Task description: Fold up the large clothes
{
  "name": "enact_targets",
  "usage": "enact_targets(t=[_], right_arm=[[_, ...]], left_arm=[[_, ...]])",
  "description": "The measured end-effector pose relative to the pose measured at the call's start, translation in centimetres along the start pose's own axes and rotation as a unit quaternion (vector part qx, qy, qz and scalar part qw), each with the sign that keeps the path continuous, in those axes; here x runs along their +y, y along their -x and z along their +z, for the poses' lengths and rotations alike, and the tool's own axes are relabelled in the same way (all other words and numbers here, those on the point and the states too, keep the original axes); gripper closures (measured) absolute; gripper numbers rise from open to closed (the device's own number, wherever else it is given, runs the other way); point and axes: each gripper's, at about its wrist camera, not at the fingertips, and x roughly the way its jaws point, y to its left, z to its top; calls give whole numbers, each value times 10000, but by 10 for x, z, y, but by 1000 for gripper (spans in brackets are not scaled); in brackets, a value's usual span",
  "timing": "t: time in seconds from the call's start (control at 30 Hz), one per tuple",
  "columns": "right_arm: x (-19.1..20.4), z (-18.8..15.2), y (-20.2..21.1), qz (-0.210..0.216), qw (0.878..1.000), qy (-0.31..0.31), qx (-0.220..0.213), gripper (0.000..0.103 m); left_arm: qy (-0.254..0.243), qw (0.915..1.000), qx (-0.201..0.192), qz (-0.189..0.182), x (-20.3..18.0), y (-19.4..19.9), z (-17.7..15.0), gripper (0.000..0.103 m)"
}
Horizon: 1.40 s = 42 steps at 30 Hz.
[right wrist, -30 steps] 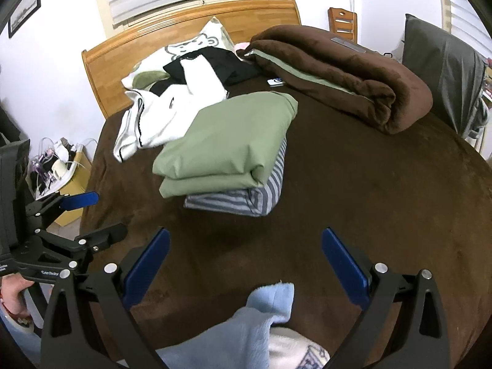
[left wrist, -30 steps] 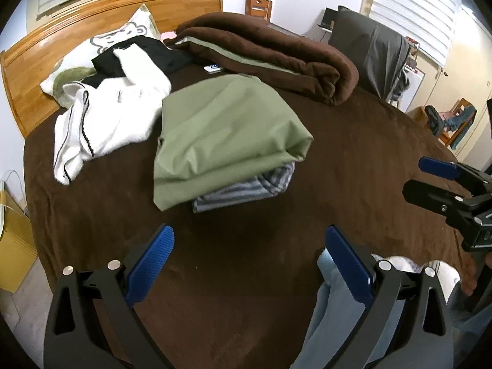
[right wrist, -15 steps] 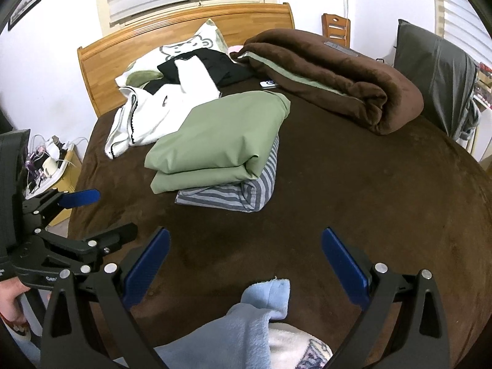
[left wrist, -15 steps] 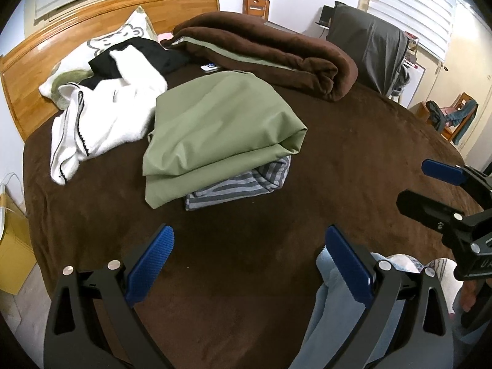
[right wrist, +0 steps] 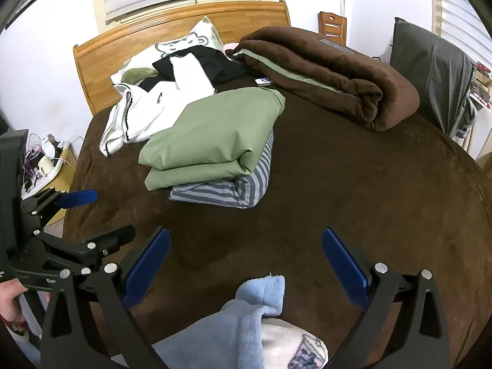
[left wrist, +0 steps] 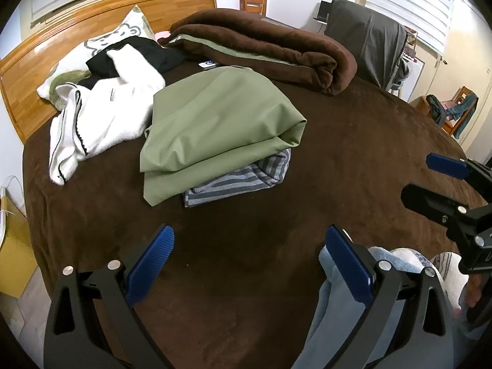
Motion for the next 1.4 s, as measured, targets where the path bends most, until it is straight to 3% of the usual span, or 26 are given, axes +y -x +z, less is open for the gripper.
enact_targets(t=[0.77, 1.17, 1.4], right_arm=[[-1, -6, -7, -34, 9999, 11, 123, 6], [-3, -9, -9, -47, 9999, -6, 159, 6], [-3, -8, -12, -60, 9998, -16, 177, 6]], left_arm=[[-91, 9999, 29, -49, 4, -6, 4, 7], [-137, 9997, -176, 96, 0, -4, 6, 7], [-171, 9998, -71, 117, -2, -8, 2, 7]])
